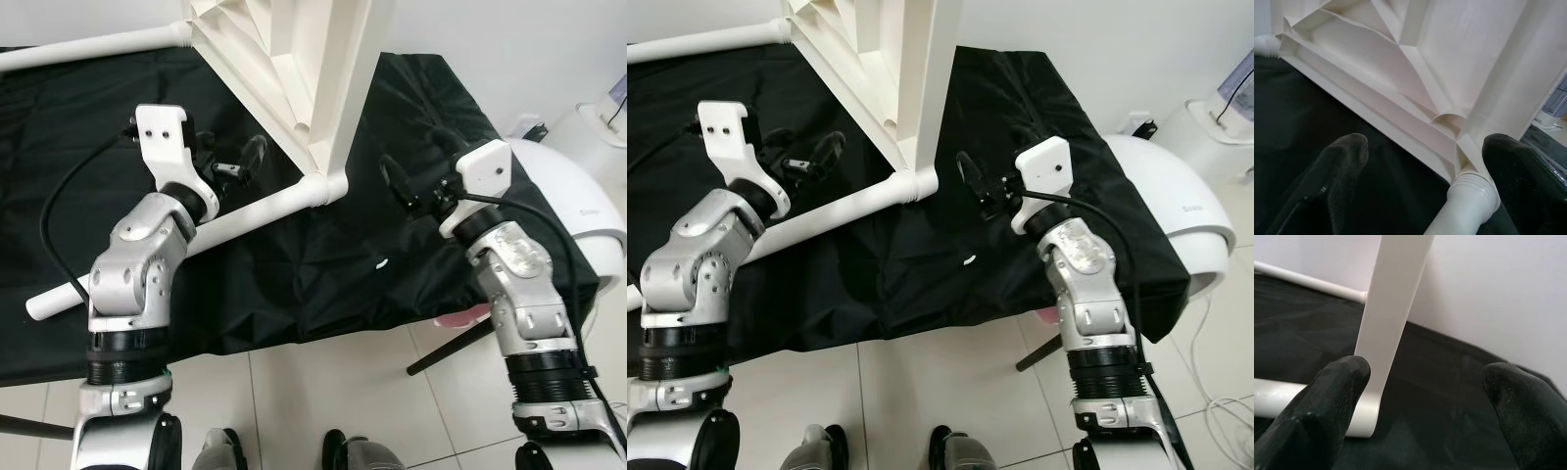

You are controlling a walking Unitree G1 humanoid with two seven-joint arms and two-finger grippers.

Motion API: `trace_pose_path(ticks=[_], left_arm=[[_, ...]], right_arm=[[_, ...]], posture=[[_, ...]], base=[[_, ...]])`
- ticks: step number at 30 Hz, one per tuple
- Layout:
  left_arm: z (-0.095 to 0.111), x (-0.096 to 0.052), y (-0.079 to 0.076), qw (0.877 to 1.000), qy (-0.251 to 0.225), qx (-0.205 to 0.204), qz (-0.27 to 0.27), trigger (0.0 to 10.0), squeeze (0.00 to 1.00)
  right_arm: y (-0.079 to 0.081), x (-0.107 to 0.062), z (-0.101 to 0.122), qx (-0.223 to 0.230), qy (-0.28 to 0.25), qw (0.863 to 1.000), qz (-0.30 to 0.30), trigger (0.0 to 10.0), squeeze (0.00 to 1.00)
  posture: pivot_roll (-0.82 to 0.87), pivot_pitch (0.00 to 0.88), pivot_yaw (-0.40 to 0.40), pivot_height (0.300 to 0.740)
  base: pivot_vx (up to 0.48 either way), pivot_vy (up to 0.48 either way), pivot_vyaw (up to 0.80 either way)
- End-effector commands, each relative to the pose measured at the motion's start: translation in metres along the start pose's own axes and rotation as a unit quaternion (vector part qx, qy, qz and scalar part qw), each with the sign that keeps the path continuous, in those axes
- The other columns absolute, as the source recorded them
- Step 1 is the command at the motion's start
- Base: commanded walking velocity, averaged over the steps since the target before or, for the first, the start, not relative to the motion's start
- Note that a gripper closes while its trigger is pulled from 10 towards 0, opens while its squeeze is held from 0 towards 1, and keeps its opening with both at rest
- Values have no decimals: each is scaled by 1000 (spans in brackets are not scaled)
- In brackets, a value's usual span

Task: Building children table

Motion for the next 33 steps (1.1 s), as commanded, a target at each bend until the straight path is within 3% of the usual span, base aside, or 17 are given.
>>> trace_pose_path(ticks=[1, 4, 7, 10, 16, 18, 22, 27, 30, 33], left_arm=[[-6, -2, -7, 1000, 11, -6, -6, 10000, 0], [-18, -9, -11, 1000, 20, -16, 10, 10000, 0], [-34, -19, 0, 997, 27, -13, 74, 10000, 0], [-39, -22, 6, 994, 31, -17, 103, 10000, 0], [-39, -26, 15, 989, 32, -3, 144, 10000, 0], [-36, -28, 20, 986, 20, 37, 164, 10000, 0], [-37, -35, 33, 977, 0, 46, 206, 10000, 0], [-37, -39, 34, 978, -6, 34, 207, 10000, 0], [-38, -44, 37, 976, -20, 60, 210, 10000, 0], [-41, -41, 36, 975, -23, 62, 212, 10000, 0]], right_arm=[[-1, -4, -11, 9, 27, 1000, -11, 10000, 0], [10, -4, -24, 20, 58, 998, -18, 10000, 0], [24, -6, -35, 60, 83, 994, -31, 10000, 0], [28, -6, -38, 73, 89, 993, -33, 10000, 0], [29, -5, -43, 65, 88, 993, -41, 10000, 0], [25, -2, -45, 64, 87, 993, -55, 10000, 0], [25, -1, -44, 71, 73, 993, -66, 10000, 0], [25, -1, -42, 70, 62, 993, -68, 10000, 0], [27, -3, -39, 62, 48, 995, -67, 10000, 0], [28, -5, -41, 58, 48, 995, -72, 10000, 0]], posture=[[-16, 245, -124, 740], [0, 229, -100, 740], [14, 211, -82, 740], [20, 196, -73, 740], [26, 165, -67, 740], [22, 149, -63, 740], [13, 122, -54, 740], [8, 110, -54, 740], [-6, 125, -48, 740], [-18, 128, -43, 740]], base=[[0, 0, 0], [0, 0, 0], [0, 0, 0], [0, 0, 0], [0, 0, 0], [0, 0, 0], [0, 0, 0], [0, 0, 0], [0, 0, 0], [0, 0, 0]])
Point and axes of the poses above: a point about 5 cm out from each wrist's last joint towards the gripper, its own x axis pointing out of the wrist towards the gripper, its own z axis along the axis of the wrist's last joint, y = z × x, the point moved 1 cm from there along x, pointing out of the wrist towards the gripper, and after that the axes turned 9 degrees about -x, right-handed, at the moved point
